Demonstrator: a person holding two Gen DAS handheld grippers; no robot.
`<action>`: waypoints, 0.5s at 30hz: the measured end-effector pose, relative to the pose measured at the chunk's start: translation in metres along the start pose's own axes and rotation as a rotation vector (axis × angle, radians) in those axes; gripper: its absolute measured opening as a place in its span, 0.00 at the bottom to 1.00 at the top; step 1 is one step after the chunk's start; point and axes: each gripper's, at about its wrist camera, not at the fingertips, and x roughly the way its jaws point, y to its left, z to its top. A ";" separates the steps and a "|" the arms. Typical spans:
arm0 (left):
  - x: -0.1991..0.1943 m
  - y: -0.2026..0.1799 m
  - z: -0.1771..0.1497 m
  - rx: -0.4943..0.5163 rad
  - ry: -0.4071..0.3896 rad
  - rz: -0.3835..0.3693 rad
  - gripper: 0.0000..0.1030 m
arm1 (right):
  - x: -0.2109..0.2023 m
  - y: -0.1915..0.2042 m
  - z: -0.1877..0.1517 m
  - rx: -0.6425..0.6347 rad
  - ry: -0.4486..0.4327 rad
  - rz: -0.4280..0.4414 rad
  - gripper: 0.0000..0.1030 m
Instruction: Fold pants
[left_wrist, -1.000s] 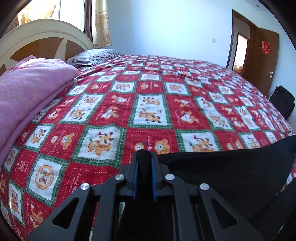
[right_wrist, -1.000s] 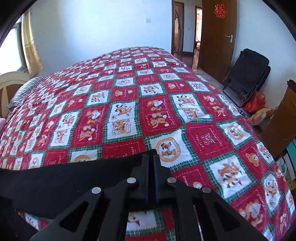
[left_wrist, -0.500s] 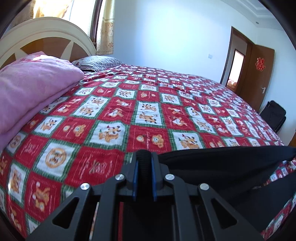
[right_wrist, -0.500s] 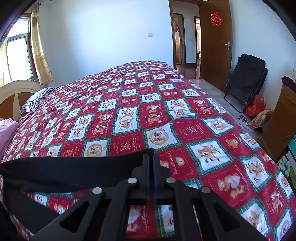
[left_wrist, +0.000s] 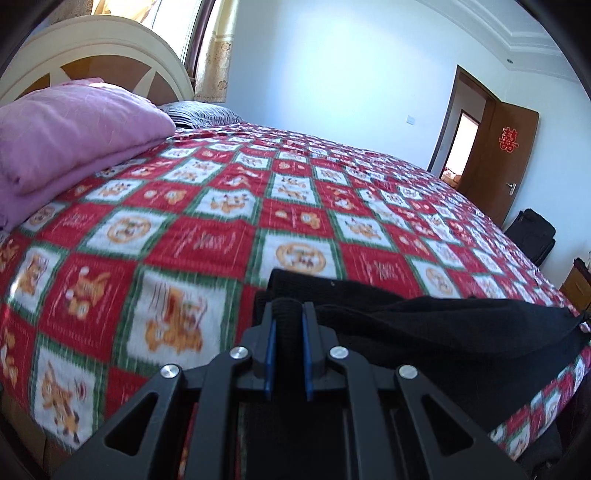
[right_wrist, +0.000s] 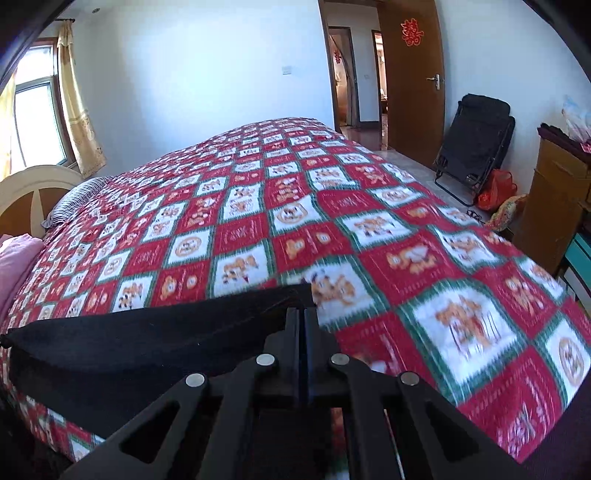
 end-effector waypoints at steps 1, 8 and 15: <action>-0.001 0.001 -0.004 0.002 0.003 0.000 0.13 | 0.000 -0.002 -0.006 -0.003 0.007 -0.014 0.02; -0.005 0.005 -0.022 0.029 -0.002 0.005 0.14 | -0.007 -0.010 -0.031 -0.006 0.042 -0.015 0.02; -0.008 0.000 -0.025 0.069 -0.015 0.029 0.14 | -0.055 0.011 -0.029 -0.059 -0.041 -0.104 0.62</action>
